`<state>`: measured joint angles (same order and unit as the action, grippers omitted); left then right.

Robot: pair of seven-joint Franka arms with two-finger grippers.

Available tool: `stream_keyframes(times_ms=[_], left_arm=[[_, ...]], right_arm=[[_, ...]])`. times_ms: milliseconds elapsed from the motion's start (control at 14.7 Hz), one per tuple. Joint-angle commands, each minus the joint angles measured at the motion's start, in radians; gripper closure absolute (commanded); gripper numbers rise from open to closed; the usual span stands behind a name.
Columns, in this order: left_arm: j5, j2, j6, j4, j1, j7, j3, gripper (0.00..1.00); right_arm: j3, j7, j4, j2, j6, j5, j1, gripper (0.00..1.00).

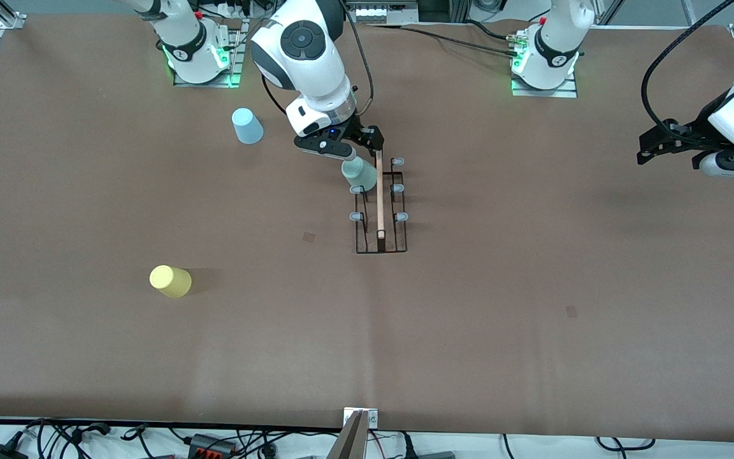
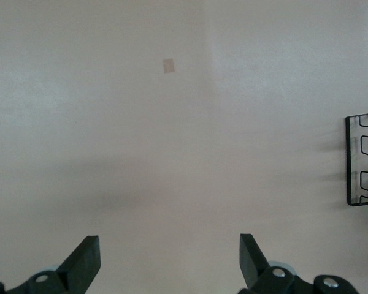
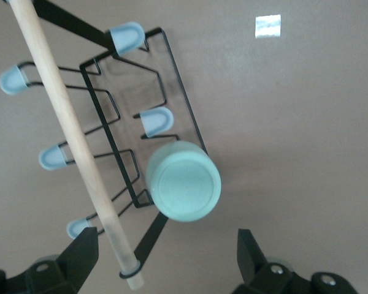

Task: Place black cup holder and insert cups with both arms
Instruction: 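Lower the teal cup onto a rack peg and open the right gripper, then move the right gripper to the yellow cup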

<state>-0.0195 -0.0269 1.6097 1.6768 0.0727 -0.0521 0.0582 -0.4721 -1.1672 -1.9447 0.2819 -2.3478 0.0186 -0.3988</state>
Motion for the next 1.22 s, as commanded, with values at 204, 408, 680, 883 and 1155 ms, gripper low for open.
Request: stream_keyframes(times_ms=[204, 408, 680, 883, 1155], left_arm=[[0.0, 0.001, -0.017, -0.031, 0.002, -0.006, 0.0, 0.0], [0.0, 0.001, -0.024, -0.031, 0.002, -0.006, 0.0, 0.0], [0.0, 0.001, -0.025, -0.034, 0.004, -0.003, -0.001, 0.0], [0.0, 0.001, -0.027, -0.034, 0.004, -0.005, 0.0, 0.0], [-0.002, 0.001, -0.027, -0.034, 0.002, -0.009, 0.002, 0.0]], right_arm=[[0.001, 0.251, 0.073, -0.053, 0.137, 0.018, 0.176, 0.0], [0.003, 0.482, 0.073, -0.059, 0.142, 0.018, 0.326, 0.0], [0.052, 0.833, 0.073, -0.046, 0.137, 0.011, 0.5, 0.0], [0.055, 1.064, 0.073, -0.007, 0.13, 0.011, 0.636, 0.0], [0.067, 1.173, 0.069, 0.088, 0.062, 0.043, 0.707, 0.0]])
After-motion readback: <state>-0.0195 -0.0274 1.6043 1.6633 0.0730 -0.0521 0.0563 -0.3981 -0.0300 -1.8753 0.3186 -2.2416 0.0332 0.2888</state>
